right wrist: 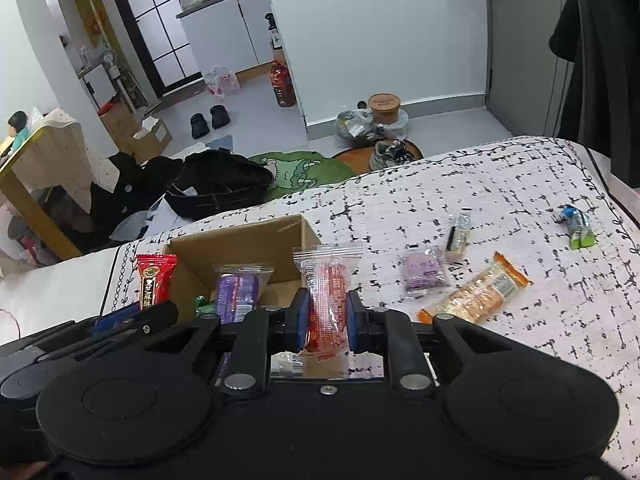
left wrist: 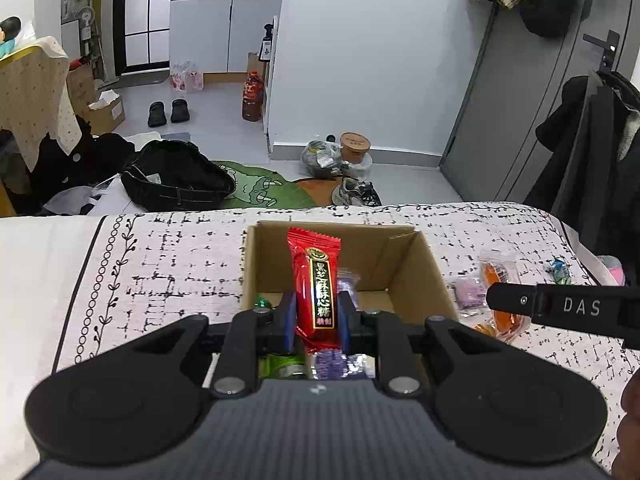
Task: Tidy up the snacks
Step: 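Carry the red candy bar and pink pack over the box, then open both tools to drop the snacks into the box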
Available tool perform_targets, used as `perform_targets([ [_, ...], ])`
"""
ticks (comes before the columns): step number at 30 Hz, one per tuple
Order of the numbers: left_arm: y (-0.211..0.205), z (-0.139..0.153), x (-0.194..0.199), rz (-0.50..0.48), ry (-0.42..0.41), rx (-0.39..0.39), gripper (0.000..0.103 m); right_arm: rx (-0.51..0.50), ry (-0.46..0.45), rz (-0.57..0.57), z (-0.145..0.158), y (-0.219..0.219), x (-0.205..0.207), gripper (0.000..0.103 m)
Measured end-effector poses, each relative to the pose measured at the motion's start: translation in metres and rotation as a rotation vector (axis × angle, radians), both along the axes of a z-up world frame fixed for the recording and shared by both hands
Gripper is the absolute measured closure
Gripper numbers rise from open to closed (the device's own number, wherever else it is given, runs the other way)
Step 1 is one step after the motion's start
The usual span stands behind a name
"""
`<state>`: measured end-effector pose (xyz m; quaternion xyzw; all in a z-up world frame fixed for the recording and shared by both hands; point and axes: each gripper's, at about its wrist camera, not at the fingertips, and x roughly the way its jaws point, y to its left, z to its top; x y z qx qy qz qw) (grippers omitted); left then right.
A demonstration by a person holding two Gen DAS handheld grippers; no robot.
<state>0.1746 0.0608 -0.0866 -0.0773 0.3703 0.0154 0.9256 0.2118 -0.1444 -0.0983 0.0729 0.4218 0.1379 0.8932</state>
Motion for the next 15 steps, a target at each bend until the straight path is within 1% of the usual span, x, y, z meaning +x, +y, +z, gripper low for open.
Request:
perform_targets([
  [6, 0.010, -0.004, 0.006, -0.002, 0.007, 0.003, 0.083, -0.011, -0.004, 0.027, -0.002, 0.017, 0.006, 0.084],
  [12, 0.020, -0.009, 0.018, 0.006, 0.014, -0.011, 0.083, -0.019, -0.013, 0.042, -0.002, 0.033, 0.014, 0.084],
  [15, 0.021, -0.008, 0.021, 0.006, -0.002, -0.022, 0.082, -0.022, -0.027, 0.051, -0.004, 0.037, 0.017, 0.084],
])
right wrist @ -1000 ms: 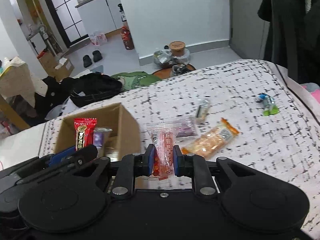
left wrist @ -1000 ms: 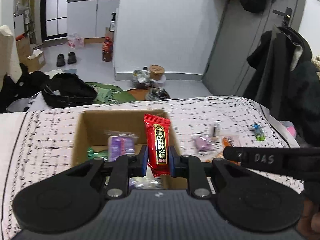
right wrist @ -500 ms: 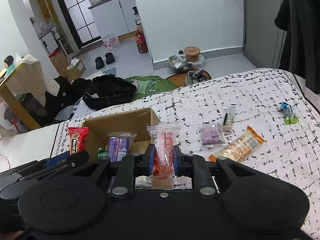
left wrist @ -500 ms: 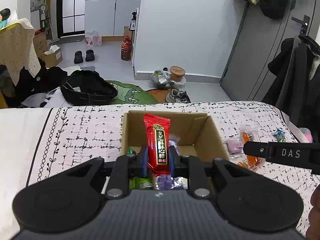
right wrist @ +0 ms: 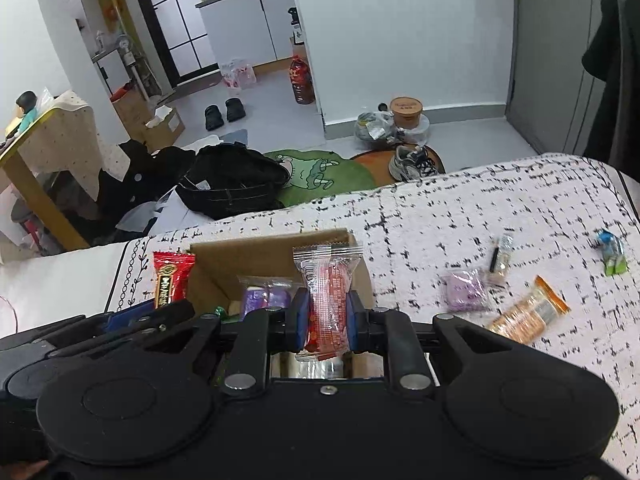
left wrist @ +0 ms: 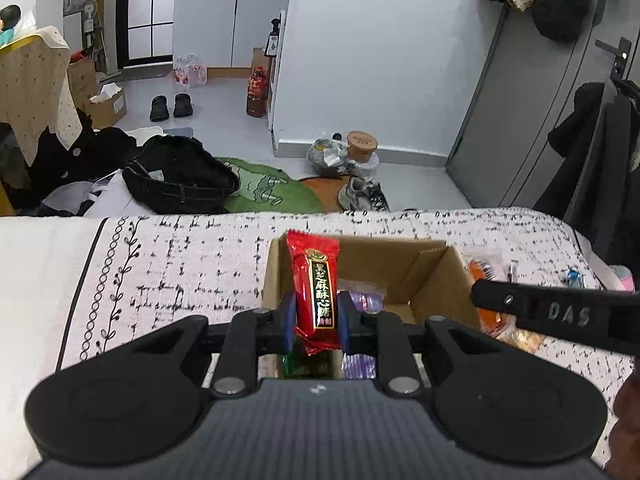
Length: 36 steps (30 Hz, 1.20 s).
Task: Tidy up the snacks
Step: 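Open both tools to drop the snacks into the box, then move both open tools back to the remaining snacks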
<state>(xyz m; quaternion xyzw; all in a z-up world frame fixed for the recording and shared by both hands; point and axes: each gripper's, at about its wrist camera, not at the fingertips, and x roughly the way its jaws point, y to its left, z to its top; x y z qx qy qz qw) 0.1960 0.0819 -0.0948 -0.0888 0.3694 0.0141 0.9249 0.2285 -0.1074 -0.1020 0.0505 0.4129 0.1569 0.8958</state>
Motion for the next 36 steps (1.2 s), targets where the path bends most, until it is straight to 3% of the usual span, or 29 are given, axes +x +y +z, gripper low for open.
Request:
perform_targets([
  [10, 0.007, -0.004, 0.000, 0.060, 0.015, -0.040, 0.075, -0.022, 0.009, 0.007, -0.001, 0.009, -0.001, 0.084],
  [14, 0.007, 0.002, -0.008, 0.061, 0.003, -0.018, 0.063, -0.015, -0.015, 0.003, 0.002, 0.010, -0.002, 0.082],
  [15, 0.007, 0.003, -0.009, 0.064, -0.001, -0.014, 0.061, -0.017, -0.032, 0.001, 0.004, 0.010, -0.002, 0.078],
  [16, 0.007, 0.004, -0.011, 0.070, -0.007, -0.012, 0.056, -0.021, -0.045, 0.002, 0.005, 0.010, -0.003, 0.065],
  [18, 0.008, 0.005, -0.014, 0.081, -0.015, -0.010, 0.051, -0.027, -0.068, -0.010, 0.008, 0.008, -0.005, 0.049],
  [19, 0.008, 0.005, -0.014, 0.083, -0.018, -0.009, 0.048, -0.028, -0.075, -0.015, 0.009, 0.007, -0.005, 0.046],
  [25, -0.002, 0.004, -0.014, 0.055, -0.019, -0.005, 0.030, -0.053, -0.061, -0.043, 0.004, -0.007, -0.007, 0.037],
  [28, -0.008, 0.004, -0.011, 0.037, 0.001, -0.017, 0.028, -0.074, -0.060, -0.075, 0.000, -0.016, -0.009, 0.029],
  [36, -0.029, 0.005, -0.010, -0.008, 0.001, -0.028, 0.021, -0.081, -0.031, -0.128, -0.009, -0.044, -0.014, 0.022],
])
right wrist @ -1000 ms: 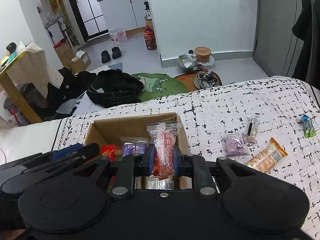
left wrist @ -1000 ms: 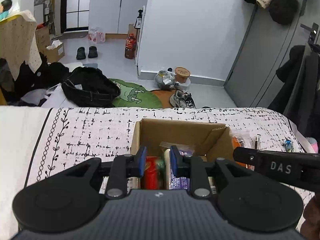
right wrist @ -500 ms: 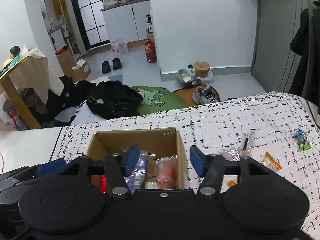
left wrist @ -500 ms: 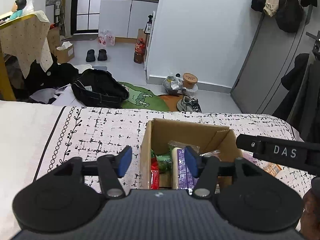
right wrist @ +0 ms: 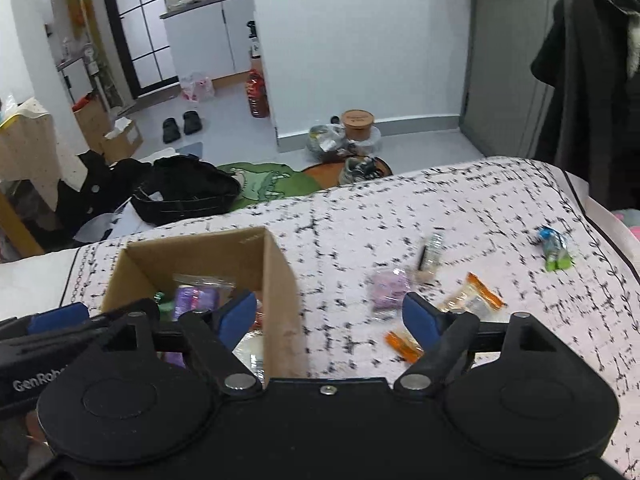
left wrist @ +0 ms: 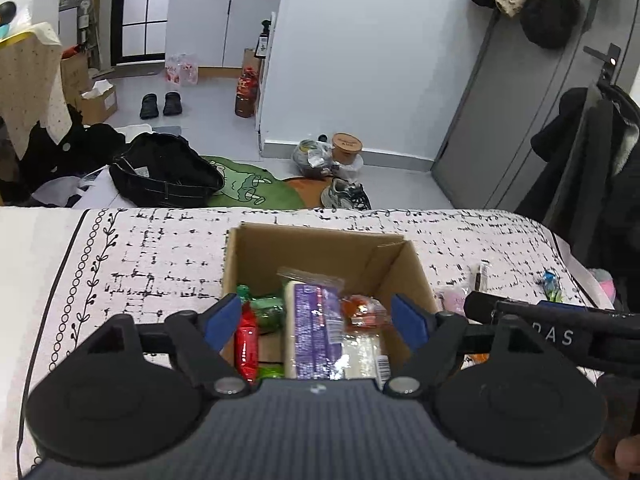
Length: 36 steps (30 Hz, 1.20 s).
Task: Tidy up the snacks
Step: 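Move both open tools back to the remaining snacks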
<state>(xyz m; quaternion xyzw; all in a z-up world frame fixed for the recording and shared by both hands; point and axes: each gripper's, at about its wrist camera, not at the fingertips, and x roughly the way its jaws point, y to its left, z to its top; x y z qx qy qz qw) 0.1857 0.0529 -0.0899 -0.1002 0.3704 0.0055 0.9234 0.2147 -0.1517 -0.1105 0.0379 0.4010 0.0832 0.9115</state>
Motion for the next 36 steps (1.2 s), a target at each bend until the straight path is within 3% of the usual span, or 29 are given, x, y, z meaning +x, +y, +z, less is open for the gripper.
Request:
perform_targets([
  [18, -0.063, 0.004, 0.017, -0.098, 0.026, -0.007, 0.017, 0.014, 0.021, -0.097, -0.005, -0.071, -0.004, 0.013],
  [30, -0.108, 0.000, 0.034, -0.187, 0.063, -0.029, 0.013, 0.030, 0.043, -0.197, -0.014, -0.126, 0.000, 0.012],
  [36, -0.130, -0.004, 0.040, -0.219, 0.068, -0.005, 0.013, 0.047, 0.056, -0.217, -0.021, -0.148, 0.004, 0.012],
])
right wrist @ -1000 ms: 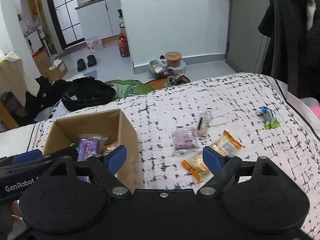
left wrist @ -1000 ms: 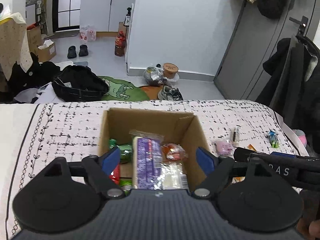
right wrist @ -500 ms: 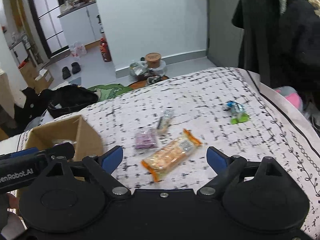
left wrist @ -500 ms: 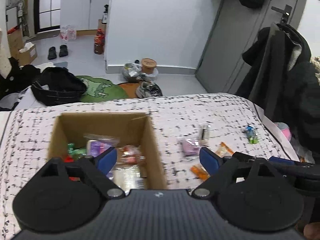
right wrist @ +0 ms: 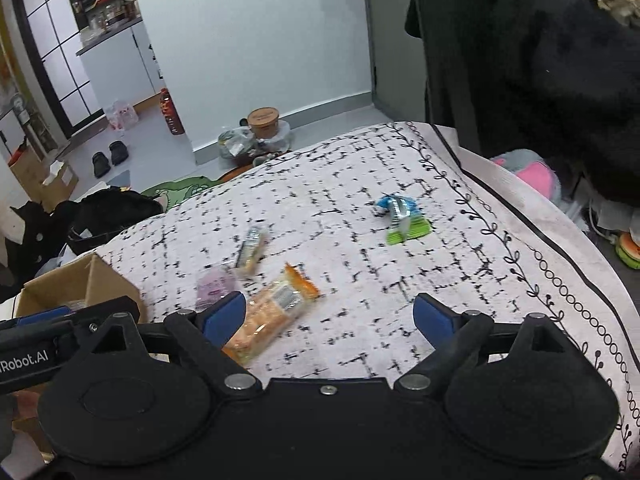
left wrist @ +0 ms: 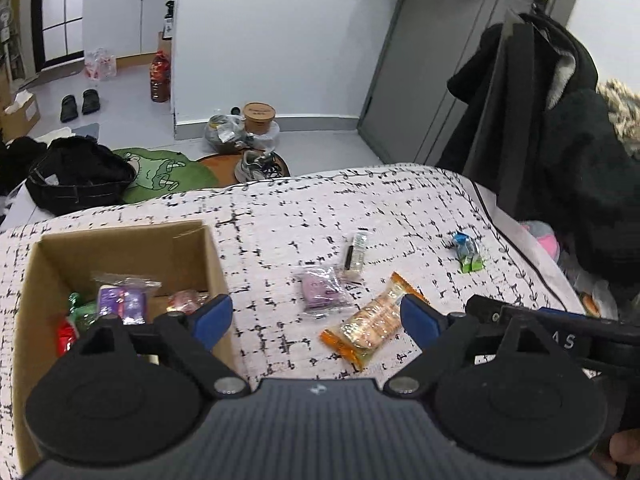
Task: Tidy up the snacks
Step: 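Move both open tools back to the remaining snacks, then grasp the orange biscuit pack with the left tool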
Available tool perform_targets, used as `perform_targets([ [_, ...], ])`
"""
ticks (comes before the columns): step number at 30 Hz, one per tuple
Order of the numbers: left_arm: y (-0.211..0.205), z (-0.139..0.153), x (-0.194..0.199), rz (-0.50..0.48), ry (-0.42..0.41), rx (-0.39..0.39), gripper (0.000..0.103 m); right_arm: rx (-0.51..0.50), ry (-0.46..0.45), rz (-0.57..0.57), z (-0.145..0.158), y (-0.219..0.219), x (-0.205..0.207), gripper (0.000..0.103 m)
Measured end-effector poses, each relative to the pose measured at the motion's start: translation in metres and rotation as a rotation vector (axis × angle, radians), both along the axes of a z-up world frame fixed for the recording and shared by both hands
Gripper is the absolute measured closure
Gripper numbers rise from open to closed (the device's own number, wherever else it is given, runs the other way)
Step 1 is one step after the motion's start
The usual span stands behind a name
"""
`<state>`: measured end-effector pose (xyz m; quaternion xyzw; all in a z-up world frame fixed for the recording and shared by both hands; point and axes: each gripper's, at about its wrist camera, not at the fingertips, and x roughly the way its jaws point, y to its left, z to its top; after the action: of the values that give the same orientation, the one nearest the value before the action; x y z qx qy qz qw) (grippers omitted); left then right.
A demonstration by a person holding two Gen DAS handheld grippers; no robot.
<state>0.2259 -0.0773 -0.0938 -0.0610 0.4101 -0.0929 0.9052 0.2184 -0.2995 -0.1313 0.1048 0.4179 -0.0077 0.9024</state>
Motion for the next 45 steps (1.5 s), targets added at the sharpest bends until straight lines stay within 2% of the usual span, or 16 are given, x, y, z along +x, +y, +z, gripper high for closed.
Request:
perform_targets([
  [4, -0.015, -0.008, 0.006, -0.029, 0.026, 0.016, 0.009, 0.032, 0.007, -0.010, -0.005, -0.015, 0.003, 0.007],
  [9, -0.033, -0.018, 0.014, -0.053, 0.049, 0.023, 0.008, 0.055, 0.016, -0.038, -0.012, -0.035, 0.006, 0.003],
  [27, -0.077, -0.057, 0.044, -0.092, 0.088, 0.077, 0.008, 0.074, 0.066, -0.077, -0.045, -0.082, 0.028, 0.001],
  [32, -0.088, -0.070, 0.050, -0.107, 0.094, 0.107, 0.010, 0.065, 0.051, -0.054, -0.052, -0.089, 0.040, 0.001],
  [36, -0.094, -0.078, 0.054, -0.108, 0.092, 0.113, 0.012, 0.064, -0.001, -0.026, -0.061, -0.089, 0.044, 0.001],
  [39, -0.097, -0.085, 0.058, -0.104, 0.127, 0.137, 0.026, 0.043, -0.021, -0.012, -0.069, -0.088, 0.045, 0.002],
  [41, -0.099, -0.089, 0.059, -0.105, 0.150, 0.158, 0.045, 0.049, -0.022, 0.003, -0.071, -0.088, 0.046, 0.003],
  [43, -0.102, -0.094, 0.060, -0.115, 0.180, 0.164, 0.058, 0.061, -0.026, 0.015, -0.072, -0.088, 0.050, 0.006],
  [45, -0.105, -0.092, 0.058, -0.127, 0.166, 0.182, 0.068, 0.067, -0.034, 0.017, -0.075, -0.088, 0.054, 0.011],
])
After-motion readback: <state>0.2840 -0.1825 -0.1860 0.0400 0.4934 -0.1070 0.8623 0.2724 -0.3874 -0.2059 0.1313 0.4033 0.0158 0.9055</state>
